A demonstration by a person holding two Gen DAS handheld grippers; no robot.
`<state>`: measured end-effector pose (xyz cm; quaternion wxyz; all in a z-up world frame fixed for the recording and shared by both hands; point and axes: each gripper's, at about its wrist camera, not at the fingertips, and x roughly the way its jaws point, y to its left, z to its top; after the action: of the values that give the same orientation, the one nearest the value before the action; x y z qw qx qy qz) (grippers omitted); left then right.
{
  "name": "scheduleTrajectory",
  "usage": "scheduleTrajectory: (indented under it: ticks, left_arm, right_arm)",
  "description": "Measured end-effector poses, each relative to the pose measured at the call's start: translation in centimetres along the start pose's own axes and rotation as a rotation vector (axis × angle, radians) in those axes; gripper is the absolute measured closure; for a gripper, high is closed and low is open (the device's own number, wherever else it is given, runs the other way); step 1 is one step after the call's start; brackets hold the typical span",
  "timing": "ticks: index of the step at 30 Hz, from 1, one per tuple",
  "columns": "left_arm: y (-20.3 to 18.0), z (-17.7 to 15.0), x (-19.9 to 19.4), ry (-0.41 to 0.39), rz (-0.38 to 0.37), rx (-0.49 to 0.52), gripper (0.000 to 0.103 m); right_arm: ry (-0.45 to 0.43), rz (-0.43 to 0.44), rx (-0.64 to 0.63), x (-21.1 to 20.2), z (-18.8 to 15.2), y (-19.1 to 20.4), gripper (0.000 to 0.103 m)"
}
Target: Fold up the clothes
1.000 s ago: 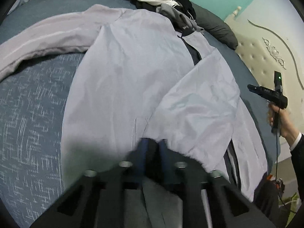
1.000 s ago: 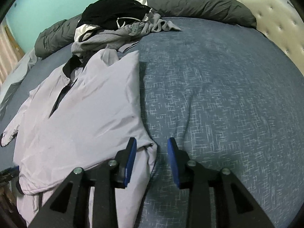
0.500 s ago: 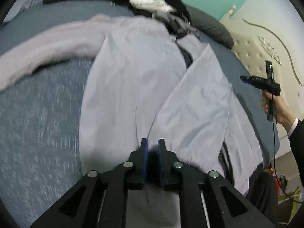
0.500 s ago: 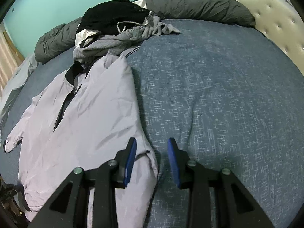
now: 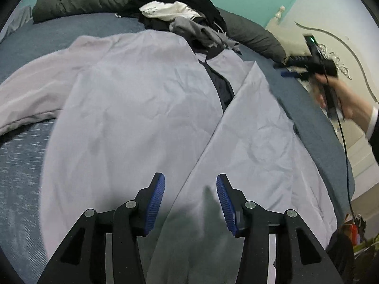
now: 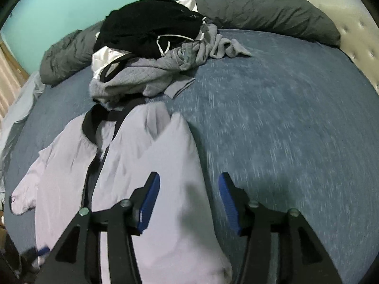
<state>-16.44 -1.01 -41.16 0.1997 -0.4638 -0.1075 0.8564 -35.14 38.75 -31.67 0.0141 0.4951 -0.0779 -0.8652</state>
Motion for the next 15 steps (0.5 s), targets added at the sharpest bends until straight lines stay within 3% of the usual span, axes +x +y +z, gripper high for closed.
scheduleTrajectory:
  ticks: [6, 12, 13, 14, 15]
  left_arm:
    - [0.4, -0.6, 1.5, 0.018, 0.015, -0.017, 0.053]
    - [0.5, -0.7, 2.0, 0.027, 0.014, -0.014, 0.053]
    - [0.4, -0.7, 2.0, 0.027, 0.015, -0.013, 0.053]
    - [0.4, -0.7, 2.0, 0.028, 0.016, -0.011, 0.054]
    - [0.3, -0.7, 1.9, 0.028, 0.017, -0.009, 0.053]
  right_arm:
    - [0.045, -0.044, 0.000, 4.3, 4.2, 1.8, 0.049]
    - [0.153, -0.146, -0.011, 9.6, 6.0, 2.8, 0.049]
    - [0.160, -0.150, -0.006, 10.3, 6.1, 2.7, 0.051]
    - [0.168, -0.156, -0.005, 10.8, 6.1, 2.7, 0.068]
    - [0.181, -0.171, -0.004, 11.4, 6.1, 2.6, 0.077]
